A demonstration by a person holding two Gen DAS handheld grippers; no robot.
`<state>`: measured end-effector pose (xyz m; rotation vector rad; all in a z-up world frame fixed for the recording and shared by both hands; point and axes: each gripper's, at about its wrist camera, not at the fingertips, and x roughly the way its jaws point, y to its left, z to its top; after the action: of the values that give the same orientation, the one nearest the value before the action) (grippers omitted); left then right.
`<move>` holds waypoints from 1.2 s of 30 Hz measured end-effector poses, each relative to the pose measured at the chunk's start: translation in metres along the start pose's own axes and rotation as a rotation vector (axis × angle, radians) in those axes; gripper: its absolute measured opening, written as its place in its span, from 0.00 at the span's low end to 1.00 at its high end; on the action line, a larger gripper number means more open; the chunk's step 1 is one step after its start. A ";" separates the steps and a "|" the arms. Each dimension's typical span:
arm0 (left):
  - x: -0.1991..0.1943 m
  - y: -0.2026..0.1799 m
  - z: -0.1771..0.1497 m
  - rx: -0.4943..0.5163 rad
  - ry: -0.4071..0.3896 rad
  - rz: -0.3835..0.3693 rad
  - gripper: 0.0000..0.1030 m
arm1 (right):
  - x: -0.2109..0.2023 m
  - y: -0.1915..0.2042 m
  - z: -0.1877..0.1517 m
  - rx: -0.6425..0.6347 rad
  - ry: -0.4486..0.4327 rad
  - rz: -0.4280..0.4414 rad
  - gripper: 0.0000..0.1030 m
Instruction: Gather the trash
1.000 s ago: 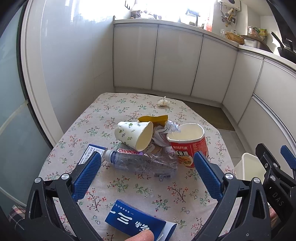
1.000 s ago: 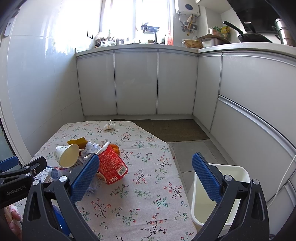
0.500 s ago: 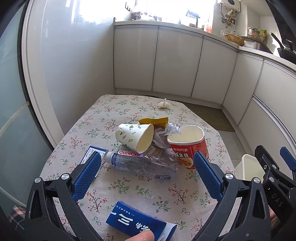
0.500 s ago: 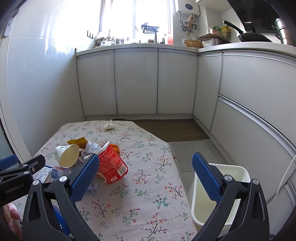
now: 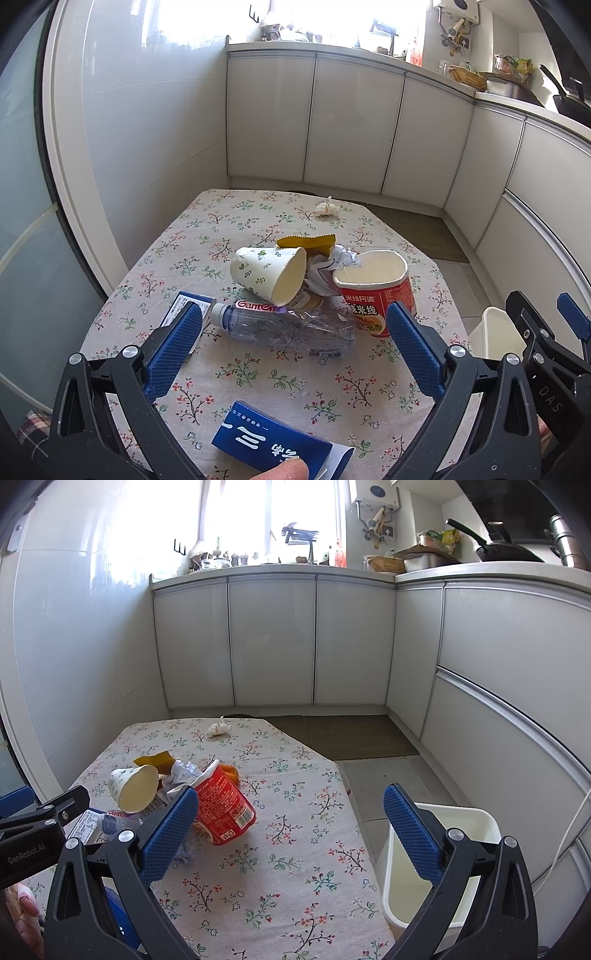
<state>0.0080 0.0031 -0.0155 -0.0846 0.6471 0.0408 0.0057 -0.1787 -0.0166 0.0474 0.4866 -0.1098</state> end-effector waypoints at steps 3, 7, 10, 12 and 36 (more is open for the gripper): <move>0.000 0.000 0.000 -0.001 0.000 0.000 0.93 | 0.000 0.000 0.000 0.000 0.000 -0.001 0.95; 0.000 0.000 0.000 -0.001 0.000 0.001 0.93 | 0.001 0.000 0.000 0.001 0.002 -0.001 0.95; 0.001 0.000 0.001 -0.001 0.005 0.001 0.93 | 0.002 -0.001 0.001 0.005 0.013 0.002 0.95; 0.002 -0.001 0.001 0.000 0.011 -0.001 0.93 | 0.004 -0.001 0.002 0.008 0.027 0.006 0.95; 0.079 0.037 0.101 -0.210 0.173 -0.069 0.93 | 0.097 -0.022 0.050 0.103 0.317 0.198 0.95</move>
<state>0.1292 0.0497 0.0144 -0.3156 0.8115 0.0351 0.1120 -0.2136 -0.0183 0.2155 0.7898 0.0685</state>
